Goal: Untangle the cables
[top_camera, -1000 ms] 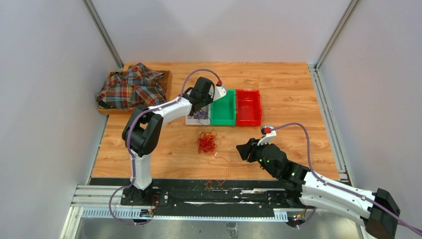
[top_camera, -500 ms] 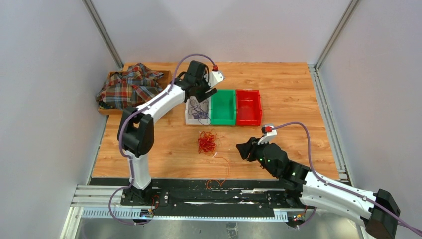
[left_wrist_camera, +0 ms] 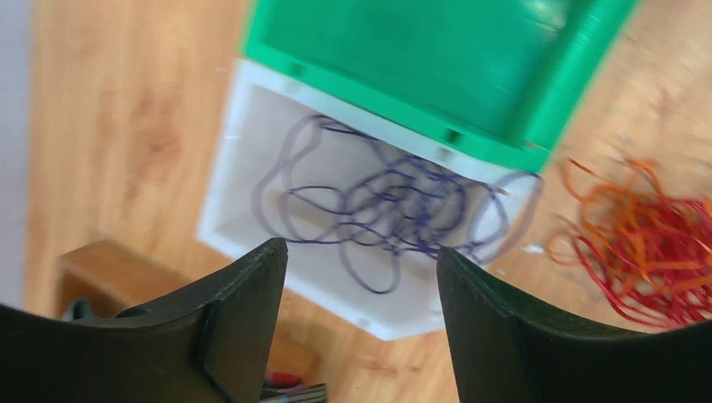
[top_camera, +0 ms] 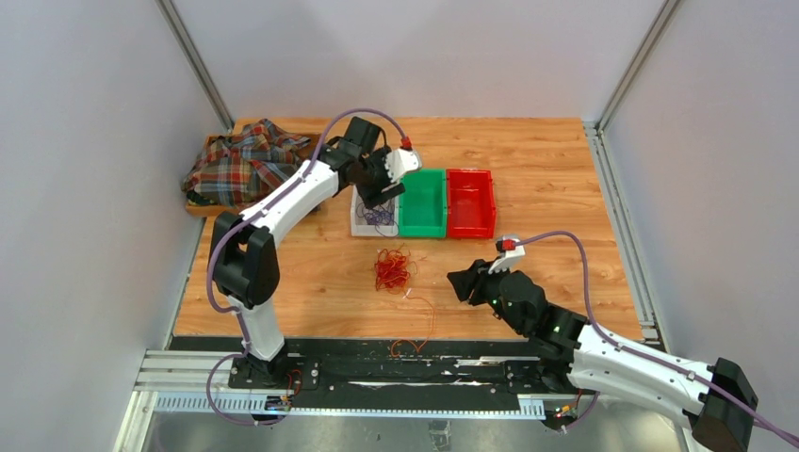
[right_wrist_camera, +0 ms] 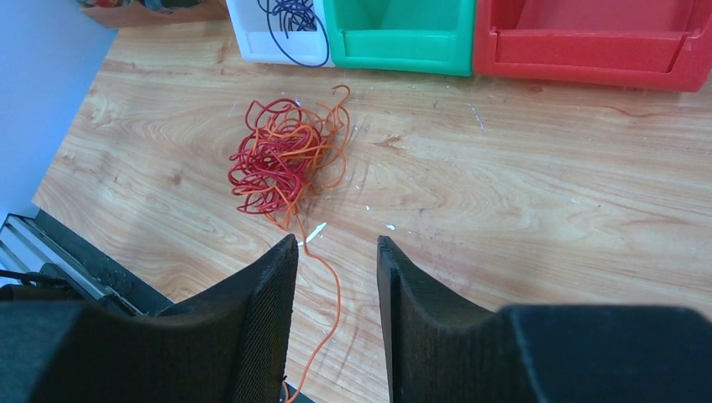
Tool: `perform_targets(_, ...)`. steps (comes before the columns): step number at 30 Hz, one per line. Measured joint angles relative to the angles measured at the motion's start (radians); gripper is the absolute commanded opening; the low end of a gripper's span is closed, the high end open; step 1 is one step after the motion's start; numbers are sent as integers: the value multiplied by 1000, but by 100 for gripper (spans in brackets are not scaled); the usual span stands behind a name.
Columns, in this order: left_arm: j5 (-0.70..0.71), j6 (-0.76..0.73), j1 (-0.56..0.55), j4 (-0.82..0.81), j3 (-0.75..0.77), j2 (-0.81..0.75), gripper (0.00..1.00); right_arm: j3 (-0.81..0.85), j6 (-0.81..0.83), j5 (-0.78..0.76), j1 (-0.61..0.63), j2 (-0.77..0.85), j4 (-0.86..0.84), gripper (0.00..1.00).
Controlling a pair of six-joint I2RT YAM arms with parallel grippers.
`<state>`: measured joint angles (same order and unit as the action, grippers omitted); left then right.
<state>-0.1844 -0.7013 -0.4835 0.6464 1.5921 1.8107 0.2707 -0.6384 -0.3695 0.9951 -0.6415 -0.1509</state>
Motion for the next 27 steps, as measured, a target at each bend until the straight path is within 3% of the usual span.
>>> perform_targets(8, -126, -56, -33, 113, -95, 0, 66, 0, 0, 0, 0, 5, 0, 39)
perform_targets(16, -122, -56, -35, 64, -100, 49, 62, 5, 3, 0, 0, 2, 8, 36)
perform_targets(19, -117, -59, -35, 39, -113, 63, 51, 17, 6, -1, 0, 2, 17, 35)
perform_targets(24, -79, -55, -35, -1, -119, 70, 16, 31, 10, -1, 0, 2, 23, 34)
perform_targets(27, -56, -60, -35, -31, -119, 70, 11, 33, 10, -1, 0, 2, 25, 31)
